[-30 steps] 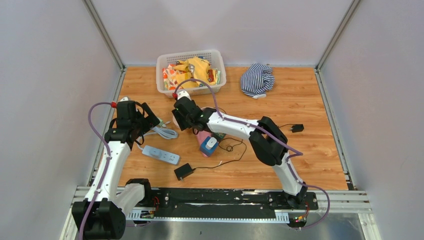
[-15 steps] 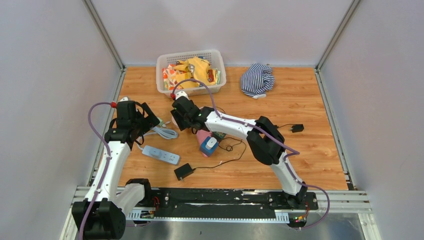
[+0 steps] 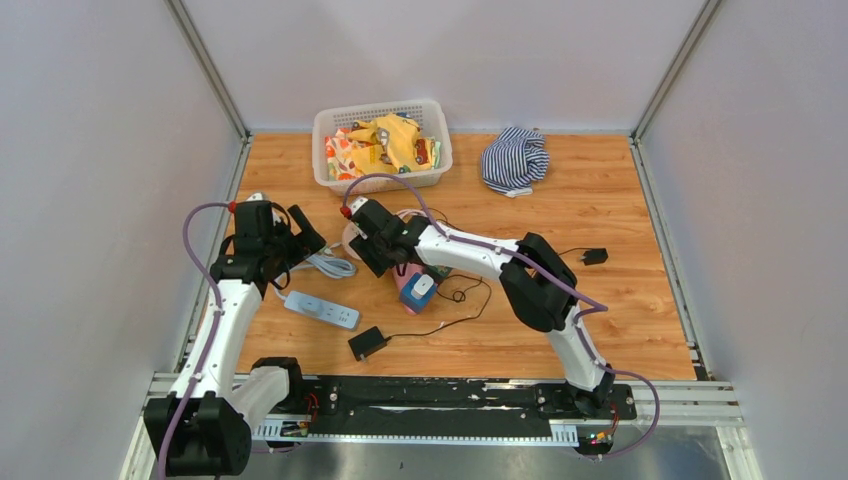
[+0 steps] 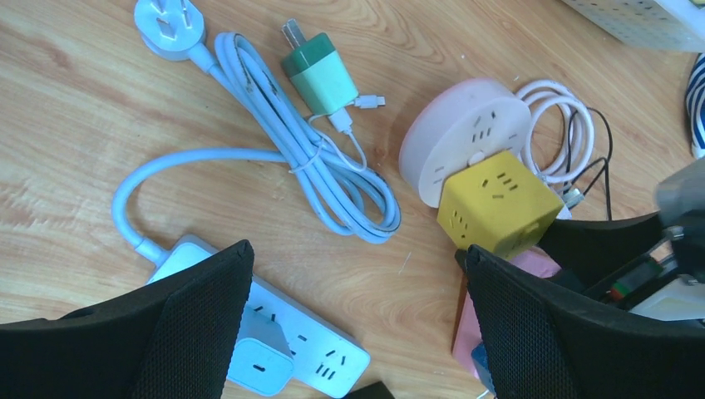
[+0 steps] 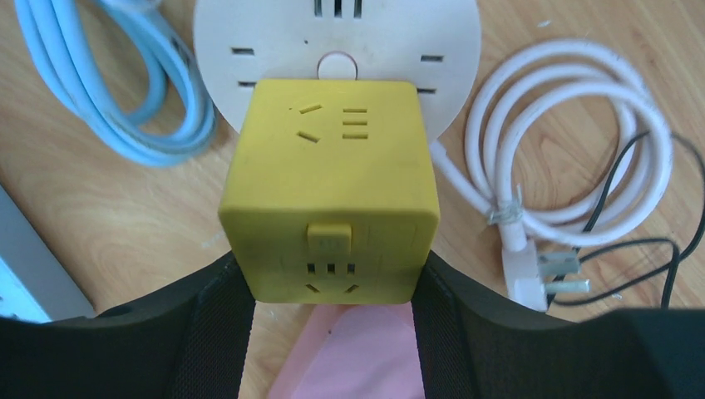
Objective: Insert the plug
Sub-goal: Insert the plug into the socket.
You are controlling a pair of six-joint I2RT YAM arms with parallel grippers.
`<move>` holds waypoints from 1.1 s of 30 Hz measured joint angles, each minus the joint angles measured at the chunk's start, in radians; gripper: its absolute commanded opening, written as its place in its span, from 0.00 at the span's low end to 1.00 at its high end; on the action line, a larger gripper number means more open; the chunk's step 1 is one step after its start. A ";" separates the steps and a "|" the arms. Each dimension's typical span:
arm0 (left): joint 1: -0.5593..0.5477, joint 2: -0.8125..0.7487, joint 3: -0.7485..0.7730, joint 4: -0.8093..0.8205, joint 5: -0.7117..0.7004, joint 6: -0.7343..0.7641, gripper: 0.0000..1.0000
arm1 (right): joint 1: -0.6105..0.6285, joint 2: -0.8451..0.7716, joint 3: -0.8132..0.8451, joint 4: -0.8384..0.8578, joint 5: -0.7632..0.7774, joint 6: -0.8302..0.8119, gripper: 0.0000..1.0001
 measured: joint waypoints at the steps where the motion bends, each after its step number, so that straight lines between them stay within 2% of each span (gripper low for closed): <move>1: 0.000 0.002 0.000 0.003 0.005 0.002 0.97 | 0.000 -0.002 -0.005 -0.011 -0.006 -0.017 0.00; 18: 0.000 0.082 -0.002 0.043 0.136 0.010 0.91 | -0.011 -0.052 -0.018 -0.196 -0.072 -0.277 0.00; 23: 0.000 0.127 -0.026 0.073 0.225 0.006 0.80 | -0.011 -0.052 -0.001 -0.258 -0.074 -0.344 0.00; 25: 0.000 0.159 -0.038 0.096 0.283 0.002 0.76 | -0.011 -0.052 0.003 -0.275 -0.076 -0.366 0.27; 26: 0.000 0.178 -0.044 0.111 0.314 0.000 0.74 | -0.011 -0.052 0.007 -0.285 -0.077 -0.375 0.35; 30: 0.000 0.257 -0.068 0.164 0.412 -0.006 0.69 | -0.011 -0.051 0.031 -0.325 -0.113 -0.391 0.58; 33: 0.000 0.314 -0.072 0.188 0.457 -0.006 0.66 | -0.011 -0.049 0.060 -0.358 -0.140 -0.391 0.67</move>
